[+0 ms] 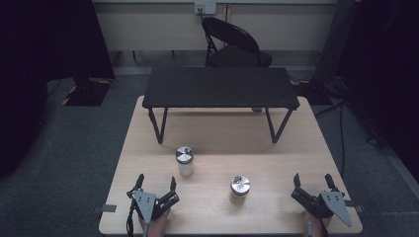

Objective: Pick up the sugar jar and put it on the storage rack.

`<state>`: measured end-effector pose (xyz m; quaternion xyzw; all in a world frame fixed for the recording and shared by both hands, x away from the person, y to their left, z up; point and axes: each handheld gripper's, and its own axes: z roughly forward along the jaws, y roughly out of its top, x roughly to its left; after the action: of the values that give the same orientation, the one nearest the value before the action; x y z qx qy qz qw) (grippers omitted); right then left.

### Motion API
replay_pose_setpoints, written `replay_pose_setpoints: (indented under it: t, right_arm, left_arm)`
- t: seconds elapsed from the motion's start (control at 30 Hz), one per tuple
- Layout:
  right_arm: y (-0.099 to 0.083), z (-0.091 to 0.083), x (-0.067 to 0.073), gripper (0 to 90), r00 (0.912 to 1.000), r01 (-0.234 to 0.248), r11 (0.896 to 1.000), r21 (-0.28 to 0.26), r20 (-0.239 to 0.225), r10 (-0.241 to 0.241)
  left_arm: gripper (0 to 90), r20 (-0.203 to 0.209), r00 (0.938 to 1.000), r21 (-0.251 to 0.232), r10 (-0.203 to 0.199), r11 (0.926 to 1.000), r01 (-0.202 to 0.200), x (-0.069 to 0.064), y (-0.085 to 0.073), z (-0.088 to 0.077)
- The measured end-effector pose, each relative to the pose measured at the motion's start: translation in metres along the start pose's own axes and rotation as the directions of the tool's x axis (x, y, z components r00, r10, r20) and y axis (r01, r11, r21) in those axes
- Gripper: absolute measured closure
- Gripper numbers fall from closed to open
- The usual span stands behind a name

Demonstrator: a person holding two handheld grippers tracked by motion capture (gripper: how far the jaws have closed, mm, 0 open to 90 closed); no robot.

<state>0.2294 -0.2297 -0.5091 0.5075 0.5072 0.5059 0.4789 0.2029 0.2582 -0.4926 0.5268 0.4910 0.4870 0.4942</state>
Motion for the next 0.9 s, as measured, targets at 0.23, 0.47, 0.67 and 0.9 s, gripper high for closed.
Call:
replay_pose_setpoints:
  t: [0.23,0.47,0.67,0.9]
  right_arm:
    - [0.0,0.0,0.0,0.0,1.0,0.0,1.0,0.0,0.0,0.0]
    - [0.0,0.0,0.0,0.0,1.0,0.0,1.0,0.0,0.0,0.0]
    - [0.0001,-0.0001,-0.0016,0.0,1.0,0.0,1.0,0.0,-0.01,0.0]
    - [0.0001,-0.0001,-0.0014,0.0,1.0,-0.001,1.0,0.0,-0.009,0.001]
  left_arm:
    - [0.0,0.0,1.0,0.0,0.0,1.0,0.0,0.0,0.0,0.0]
    - [0.0,0.0,1.0,0.0,0.0,1.0,0.0,0.0,0.0,0.0]
    - [0.0,0.0,1.0,0.0,0.0,1.0,0.0,0.0,0.0,0.0]
    - [0.1,0.002,1.0,0.0,0.0,1.0,0.0,0.0003,0.0,0.0]
